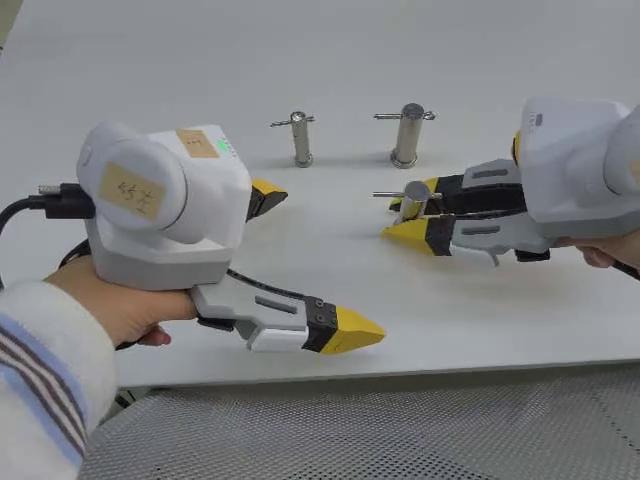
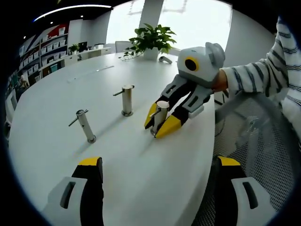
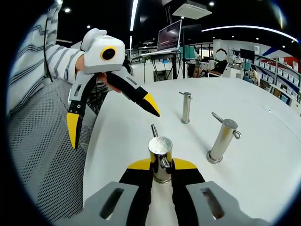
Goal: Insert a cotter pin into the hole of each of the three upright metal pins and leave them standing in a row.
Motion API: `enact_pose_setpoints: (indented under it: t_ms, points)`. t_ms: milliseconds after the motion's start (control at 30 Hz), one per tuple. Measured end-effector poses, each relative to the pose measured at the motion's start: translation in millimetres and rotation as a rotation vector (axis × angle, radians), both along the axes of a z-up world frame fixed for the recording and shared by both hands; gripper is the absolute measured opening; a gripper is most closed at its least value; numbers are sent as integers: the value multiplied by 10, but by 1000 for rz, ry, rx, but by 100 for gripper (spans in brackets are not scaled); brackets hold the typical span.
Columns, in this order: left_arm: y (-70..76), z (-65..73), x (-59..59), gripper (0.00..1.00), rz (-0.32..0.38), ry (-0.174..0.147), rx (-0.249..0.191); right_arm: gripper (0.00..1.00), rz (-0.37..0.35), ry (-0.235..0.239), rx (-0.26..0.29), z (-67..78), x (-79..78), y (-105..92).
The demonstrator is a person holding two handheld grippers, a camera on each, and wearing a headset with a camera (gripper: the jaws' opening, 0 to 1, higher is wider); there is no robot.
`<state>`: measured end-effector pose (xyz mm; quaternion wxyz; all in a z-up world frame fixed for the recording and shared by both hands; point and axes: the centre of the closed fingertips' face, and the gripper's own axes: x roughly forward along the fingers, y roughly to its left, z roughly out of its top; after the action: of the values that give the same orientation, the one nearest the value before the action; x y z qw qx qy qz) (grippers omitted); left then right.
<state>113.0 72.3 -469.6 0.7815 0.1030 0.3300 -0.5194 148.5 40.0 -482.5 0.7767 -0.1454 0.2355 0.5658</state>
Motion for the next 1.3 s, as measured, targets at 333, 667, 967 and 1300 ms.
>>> enact_pose_setpoints:
  t_ms: [333, 667, 967, 1300]
  points:
    - [12, -4, -1, 99, 16, 2, 15, 9, 1, -37, -5, -11, -4, -24]
    - [34, -5, -15, 99, 22, 14, 27, 8, 10, -60, 0, 141, 102, -116]
    - [60, 48, 6, 99, 34, 3, 29, 9, -28, -63, 13, 255, 355, -527]
    - [125, 2, 22, 99, 58, 24, 54, 9, -60, -56, -22, 194, 546, -896]
